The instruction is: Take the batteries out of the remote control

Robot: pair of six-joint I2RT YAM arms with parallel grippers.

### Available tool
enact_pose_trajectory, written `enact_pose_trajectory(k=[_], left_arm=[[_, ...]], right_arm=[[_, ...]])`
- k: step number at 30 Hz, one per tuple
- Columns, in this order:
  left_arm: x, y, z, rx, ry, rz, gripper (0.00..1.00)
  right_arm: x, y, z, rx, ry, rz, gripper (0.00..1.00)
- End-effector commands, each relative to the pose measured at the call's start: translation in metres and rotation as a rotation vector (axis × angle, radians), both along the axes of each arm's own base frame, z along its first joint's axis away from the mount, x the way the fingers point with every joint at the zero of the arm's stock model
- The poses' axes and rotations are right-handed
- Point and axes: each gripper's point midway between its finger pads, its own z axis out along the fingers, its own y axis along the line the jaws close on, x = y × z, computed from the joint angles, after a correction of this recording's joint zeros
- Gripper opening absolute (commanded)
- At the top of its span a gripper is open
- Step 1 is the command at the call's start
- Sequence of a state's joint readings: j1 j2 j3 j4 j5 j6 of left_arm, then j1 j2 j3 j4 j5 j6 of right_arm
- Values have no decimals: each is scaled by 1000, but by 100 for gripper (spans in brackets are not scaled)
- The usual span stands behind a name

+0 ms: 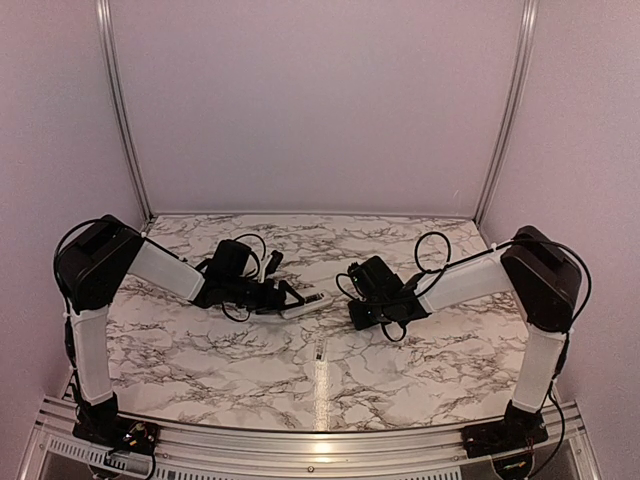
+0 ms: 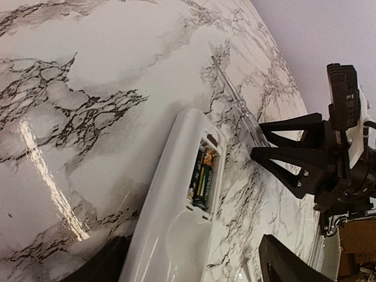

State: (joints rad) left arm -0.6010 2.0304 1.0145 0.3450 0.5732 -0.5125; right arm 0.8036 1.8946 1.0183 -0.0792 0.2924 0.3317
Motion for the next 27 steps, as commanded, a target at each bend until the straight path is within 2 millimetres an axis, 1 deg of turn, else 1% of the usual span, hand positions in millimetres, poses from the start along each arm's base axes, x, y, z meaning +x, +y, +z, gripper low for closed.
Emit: enact_pose_trajectory(k=[1,2,3,7,12,15,19,27], left_arm=[[-4,29,-38,139,76,86,96],[-4,30,-38,138,73,90,99],[-3,30,-36,138,68,94,99],[-1,35,-31,149,43,115,99],[2,41,-27,172,9,142,99],[5,47,-22,189,-24,169,99],[7,56,-6,195,-85,210,99],[0,63,33,113,-173,237,99]], right_arm=[[2,-6,-11,-35,19,-19,35],[2,-7,-11,-37,20,-23,34],[1,-8,-11,-40,21,-26,33],[0,-11,-14,-46,25,-33,26],[-2,-15,-12,-54,21,-38,21],[-2,-15,-9,-46,10,-35,12],[-1,-13,-3,-39,5,-28,0],[-2,-12,22,11,-33,-25,0]])
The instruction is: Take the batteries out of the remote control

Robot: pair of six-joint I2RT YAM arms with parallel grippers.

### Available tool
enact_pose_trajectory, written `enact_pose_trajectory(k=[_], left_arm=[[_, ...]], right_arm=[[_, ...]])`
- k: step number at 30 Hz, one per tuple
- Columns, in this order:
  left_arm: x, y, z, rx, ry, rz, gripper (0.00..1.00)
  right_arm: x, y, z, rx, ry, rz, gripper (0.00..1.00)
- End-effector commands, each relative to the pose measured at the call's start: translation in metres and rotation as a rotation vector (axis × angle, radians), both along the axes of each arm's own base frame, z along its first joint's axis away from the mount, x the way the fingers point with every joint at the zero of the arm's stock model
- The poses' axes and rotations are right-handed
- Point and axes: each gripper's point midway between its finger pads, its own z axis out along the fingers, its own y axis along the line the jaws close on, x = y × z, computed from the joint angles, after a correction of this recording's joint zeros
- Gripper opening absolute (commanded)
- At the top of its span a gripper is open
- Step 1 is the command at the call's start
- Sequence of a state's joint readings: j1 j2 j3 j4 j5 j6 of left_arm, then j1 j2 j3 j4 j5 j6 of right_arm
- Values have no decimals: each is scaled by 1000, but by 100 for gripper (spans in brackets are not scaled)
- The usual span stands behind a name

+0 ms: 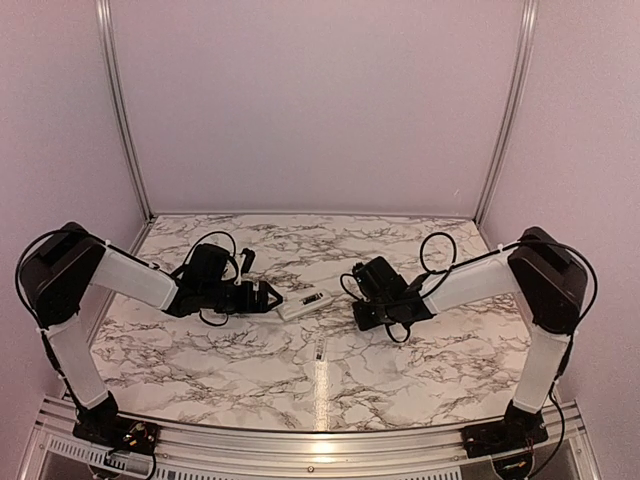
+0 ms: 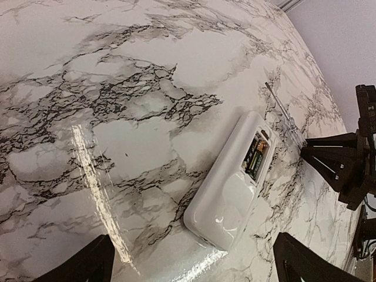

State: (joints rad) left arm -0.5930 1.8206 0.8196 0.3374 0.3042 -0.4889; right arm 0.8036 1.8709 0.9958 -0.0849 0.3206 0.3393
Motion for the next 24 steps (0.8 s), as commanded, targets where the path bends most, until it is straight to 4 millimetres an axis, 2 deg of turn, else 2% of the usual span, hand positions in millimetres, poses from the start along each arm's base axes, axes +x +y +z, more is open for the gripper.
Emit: enact_pose_trajectory(k=[1,6,11,16,17,24], left_arm=[[-1,8,27,-37,-73,24,99],[-7,9,48,-88,-122,17,99],[-15,3,59,-142,-139,-23,99],[-23,-4,69,-200,-140,-73,98],[-25,-4,72,-211,-143,-81,97],[-45,-14,97,-336,-171,-170,94]], right_arm=[[-1,-2,23,35,-26,3,0],[-4,4,46,67,-68,32,0],[-12,13,72,111,-127,71,0],[-29,27,104,162,-206,157,0],[-31,31,115,196,-240,171,0],[-58,28,151,313,-346,289,0]])
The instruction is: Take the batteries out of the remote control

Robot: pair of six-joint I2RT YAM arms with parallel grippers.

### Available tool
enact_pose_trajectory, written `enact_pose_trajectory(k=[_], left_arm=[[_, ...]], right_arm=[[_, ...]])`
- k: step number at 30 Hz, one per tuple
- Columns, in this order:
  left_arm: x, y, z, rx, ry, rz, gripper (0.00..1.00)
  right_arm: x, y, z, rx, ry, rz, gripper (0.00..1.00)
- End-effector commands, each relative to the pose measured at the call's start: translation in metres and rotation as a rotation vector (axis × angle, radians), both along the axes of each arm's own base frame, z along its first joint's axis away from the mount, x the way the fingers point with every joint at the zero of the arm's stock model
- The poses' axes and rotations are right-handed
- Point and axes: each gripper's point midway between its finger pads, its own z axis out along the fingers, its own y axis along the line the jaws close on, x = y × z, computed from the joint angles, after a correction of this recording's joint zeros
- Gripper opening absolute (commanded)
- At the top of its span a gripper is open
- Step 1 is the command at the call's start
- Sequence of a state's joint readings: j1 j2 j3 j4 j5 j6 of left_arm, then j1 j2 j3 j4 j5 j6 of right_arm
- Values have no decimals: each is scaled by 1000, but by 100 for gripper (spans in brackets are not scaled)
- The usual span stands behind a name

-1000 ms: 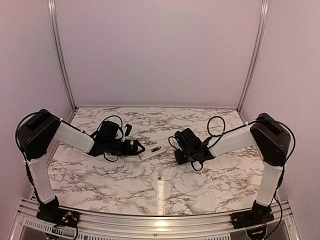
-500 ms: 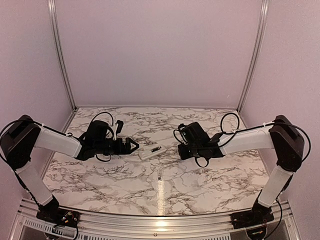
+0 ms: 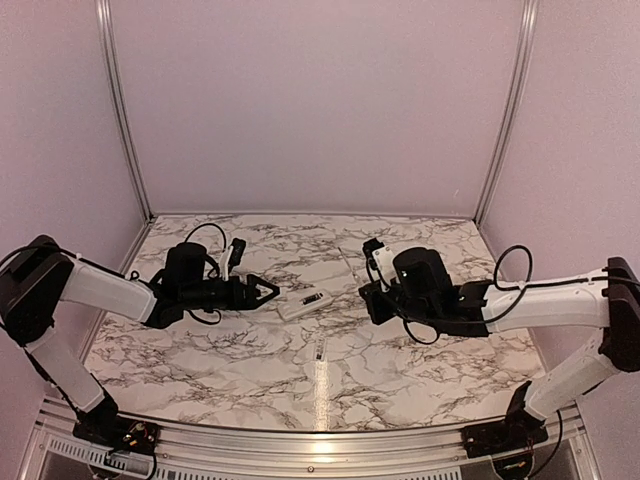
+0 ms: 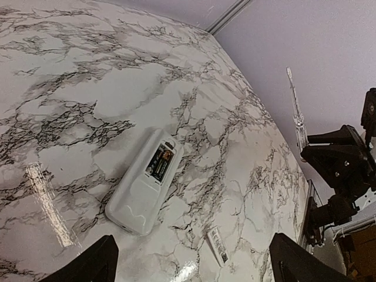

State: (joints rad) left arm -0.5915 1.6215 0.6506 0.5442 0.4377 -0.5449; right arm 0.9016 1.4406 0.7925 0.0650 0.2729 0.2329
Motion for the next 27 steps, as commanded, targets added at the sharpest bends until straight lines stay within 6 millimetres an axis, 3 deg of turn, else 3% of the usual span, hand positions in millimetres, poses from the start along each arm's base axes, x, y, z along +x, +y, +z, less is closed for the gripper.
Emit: enact_pose_trajectory(k=[1,7,12,17,27], left_arm=[[-15,-13,35,-140,-61,-103,94],[-36,-23,60,-253,-92,-210,88],[-58,-34,76,-279,-146,-293,83],[-79,-41,93,-299,-215,-354,77],[-98,-47,102,-304,-267,-415,58]], right_arm=[[-15,6,35,91,-104,105,0],[-42,6,57,152,-164,227,0],[-63,18,63,167,-168,344,0],[-100,39,71,256,-136,574,0],[-125,54,70,291,-91,723,0]])
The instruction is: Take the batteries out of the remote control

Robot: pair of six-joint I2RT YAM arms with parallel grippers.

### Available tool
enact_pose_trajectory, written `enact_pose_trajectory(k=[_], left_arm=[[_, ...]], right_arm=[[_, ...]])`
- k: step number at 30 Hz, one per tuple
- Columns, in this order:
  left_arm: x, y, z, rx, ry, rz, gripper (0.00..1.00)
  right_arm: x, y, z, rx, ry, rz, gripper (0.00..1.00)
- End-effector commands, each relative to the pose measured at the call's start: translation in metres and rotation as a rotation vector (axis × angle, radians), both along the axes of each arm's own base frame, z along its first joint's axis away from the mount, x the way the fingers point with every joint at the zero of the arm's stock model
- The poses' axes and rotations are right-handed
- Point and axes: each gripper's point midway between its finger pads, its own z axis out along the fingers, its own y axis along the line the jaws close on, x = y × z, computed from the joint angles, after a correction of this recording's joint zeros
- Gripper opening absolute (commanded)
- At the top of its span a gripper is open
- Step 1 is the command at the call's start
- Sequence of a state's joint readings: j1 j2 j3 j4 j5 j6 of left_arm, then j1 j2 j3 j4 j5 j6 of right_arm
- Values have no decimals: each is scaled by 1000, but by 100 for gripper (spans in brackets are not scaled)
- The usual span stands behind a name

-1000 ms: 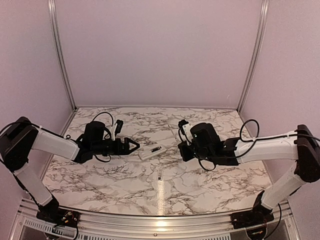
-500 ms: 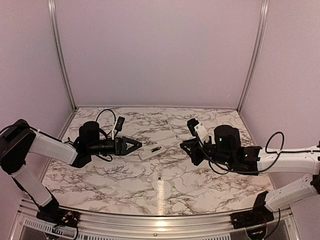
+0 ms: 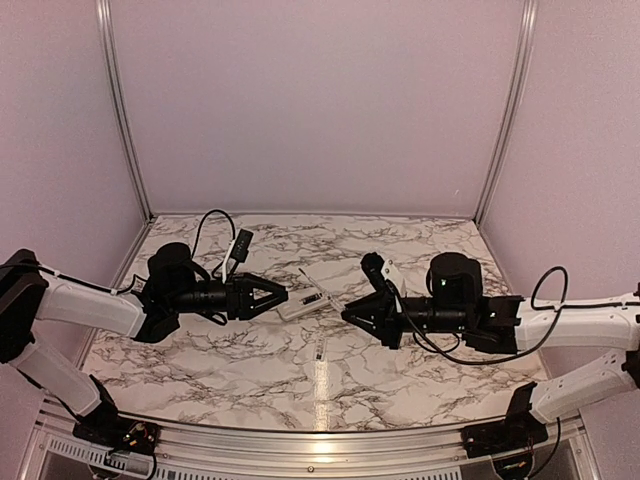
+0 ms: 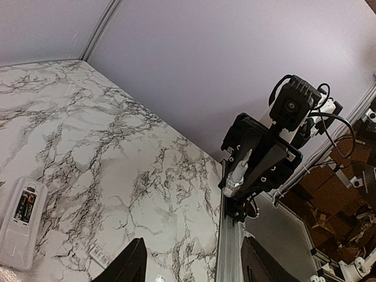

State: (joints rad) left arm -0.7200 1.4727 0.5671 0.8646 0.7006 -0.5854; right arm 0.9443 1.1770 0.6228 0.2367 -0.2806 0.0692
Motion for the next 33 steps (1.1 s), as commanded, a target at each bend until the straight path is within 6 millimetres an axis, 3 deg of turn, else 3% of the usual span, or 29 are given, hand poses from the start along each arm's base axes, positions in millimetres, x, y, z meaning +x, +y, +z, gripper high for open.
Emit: enact_pose_trajectory(k=[1,11,33], left_arm=[[-10,-4,5,-14,-46,-46,56],[-30,-12,11,-19,-96,-114,51],[-38,-30,-7,90,-131,-150,39]], right_arm=[[-20,13,7,27,-10,123,0],[-32,27,1,-2,-3,193,0],[-30,29,-15,-120,-10,221,0]])
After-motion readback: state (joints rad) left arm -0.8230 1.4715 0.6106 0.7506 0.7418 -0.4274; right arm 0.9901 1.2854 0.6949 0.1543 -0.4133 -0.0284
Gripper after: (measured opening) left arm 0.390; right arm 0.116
